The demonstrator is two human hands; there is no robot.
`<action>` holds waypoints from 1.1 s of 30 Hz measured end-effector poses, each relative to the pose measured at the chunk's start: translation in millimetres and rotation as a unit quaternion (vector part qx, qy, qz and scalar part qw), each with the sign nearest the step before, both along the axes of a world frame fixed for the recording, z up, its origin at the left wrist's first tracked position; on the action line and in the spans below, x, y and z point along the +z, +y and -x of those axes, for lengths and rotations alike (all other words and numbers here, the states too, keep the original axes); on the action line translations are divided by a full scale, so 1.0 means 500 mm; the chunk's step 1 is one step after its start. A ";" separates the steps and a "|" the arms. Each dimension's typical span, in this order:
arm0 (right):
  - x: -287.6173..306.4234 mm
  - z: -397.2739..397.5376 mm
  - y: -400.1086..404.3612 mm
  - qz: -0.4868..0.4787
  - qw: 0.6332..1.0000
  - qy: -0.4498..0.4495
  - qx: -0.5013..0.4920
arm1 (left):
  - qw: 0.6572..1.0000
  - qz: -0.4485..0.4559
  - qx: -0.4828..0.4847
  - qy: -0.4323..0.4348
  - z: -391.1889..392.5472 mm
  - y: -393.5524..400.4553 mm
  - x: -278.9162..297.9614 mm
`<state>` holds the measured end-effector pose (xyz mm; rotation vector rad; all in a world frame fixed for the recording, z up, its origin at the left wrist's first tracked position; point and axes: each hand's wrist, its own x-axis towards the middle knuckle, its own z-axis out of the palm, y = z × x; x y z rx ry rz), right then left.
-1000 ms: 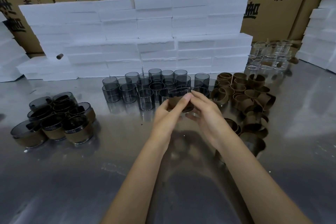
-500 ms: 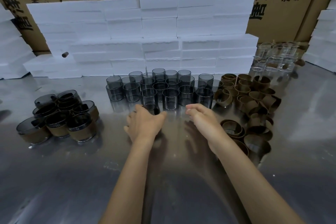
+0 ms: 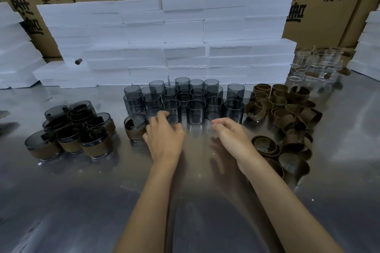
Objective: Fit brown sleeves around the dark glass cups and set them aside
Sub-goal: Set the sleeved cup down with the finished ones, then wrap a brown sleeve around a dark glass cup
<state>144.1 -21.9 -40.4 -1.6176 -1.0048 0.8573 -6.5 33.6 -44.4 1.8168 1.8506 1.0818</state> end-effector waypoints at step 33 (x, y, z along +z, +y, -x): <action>0.023 0.009 -0.007 -0.061 0.995 0.075 0.011 | 0.869 0.069 -0.160 -0.463 -0.022 -0.018 0.060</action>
